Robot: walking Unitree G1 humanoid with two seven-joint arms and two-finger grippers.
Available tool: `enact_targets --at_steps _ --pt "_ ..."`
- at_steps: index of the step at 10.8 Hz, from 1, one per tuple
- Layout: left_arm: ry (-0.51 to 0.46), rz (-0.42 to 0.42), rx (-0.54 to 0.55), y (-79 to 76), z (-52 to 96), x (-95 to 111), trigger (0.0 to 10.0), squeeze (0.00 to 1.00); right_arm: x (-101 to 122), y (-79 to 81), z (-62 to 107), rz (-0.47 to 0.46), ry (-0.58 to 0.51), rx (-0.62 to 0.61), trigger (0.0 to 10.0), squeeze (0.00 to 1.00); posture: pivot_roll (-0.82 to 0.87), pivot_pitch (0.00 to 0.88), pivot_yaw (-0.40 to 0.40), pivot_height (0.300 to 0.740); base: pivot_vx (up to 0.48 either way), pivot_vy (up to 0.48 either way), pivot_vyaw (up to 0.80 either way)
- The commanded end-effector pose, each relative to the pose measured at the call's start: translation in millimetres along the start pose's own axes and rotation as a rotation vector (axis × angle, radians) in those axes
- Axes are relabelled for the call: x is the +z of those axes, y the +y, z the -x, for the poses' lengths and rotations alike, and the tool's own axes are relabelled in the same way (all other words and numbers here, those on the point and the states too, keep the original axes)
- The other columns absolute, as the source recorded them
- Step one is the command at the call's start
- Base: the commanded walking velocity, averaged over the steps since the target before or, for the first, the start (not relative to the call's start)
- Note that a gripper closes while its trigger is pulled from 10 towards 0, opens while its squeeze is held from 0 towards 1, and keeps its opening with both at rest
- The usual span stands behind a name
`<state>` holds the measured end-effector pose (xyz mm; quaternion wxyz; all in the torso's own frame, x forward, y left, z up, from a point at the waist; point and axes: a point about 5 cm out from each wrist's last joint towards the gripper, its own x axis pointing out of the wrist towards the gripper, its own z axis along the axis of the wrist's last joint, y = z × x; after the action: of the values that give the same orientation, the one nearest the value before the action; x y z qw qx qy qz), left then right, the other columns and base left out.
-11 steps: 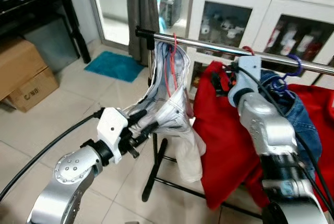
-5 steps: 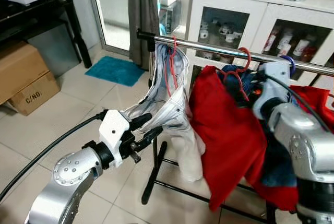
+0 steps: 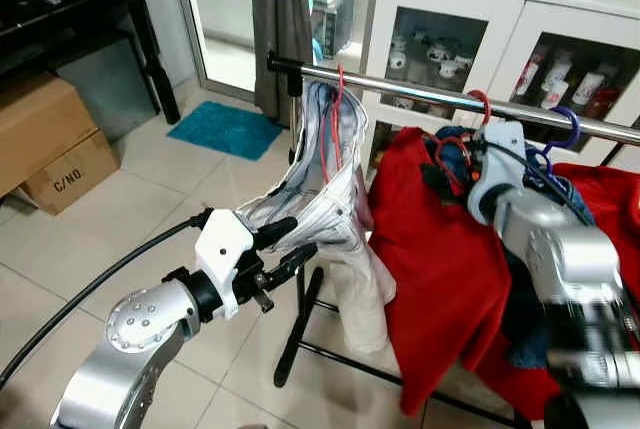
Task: Hang hanger
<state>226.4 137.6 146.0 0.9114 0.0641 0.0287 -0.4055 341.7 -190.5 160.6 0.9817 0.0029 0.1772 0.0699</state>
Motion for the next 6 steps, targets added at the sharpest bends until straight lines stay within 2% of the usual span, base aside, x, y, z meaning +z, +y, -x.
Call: enact_targets --at_steps 1,2,3,6 --pt "0.009 -0.004 -0.001 0.5 0.9 -1.1 10.0 0.0 3.9 -7.0 -0.8 -0.013 -0.014 -0.034 10.0 0.0 0.12 0.0 -0.028 0.74 0.0 0.0 0.0" --pt "0.009 -0.004 0.003 0.8 1.0 -1.2 10.0 0.0 5.2 -10.2 -3.5 -0.043 -0.014 -0.039 3.5 0.0 0.12 0.0 -0.029 0.74 0.0 0.0 0.0" --pt "0.01 -0.005 0.004 0.6 1.7 -1.5 10.0 0.0 7.1 -11.9 -5.6 -0.058 -0.02 -0.03 0.0 0.0 0.12 0.0 -0.031 0.74 0.0 0.0 0.0" --pt "0.011 -0.009 0.008 0.3 1.5 -2.0 10.0 0.0 5.1 -13.5 -8.7 -0.067 -0.006 -0.027 0.0 0.0 0.13 0.0 -0.034 0.74 0.0 0.0 0.0"
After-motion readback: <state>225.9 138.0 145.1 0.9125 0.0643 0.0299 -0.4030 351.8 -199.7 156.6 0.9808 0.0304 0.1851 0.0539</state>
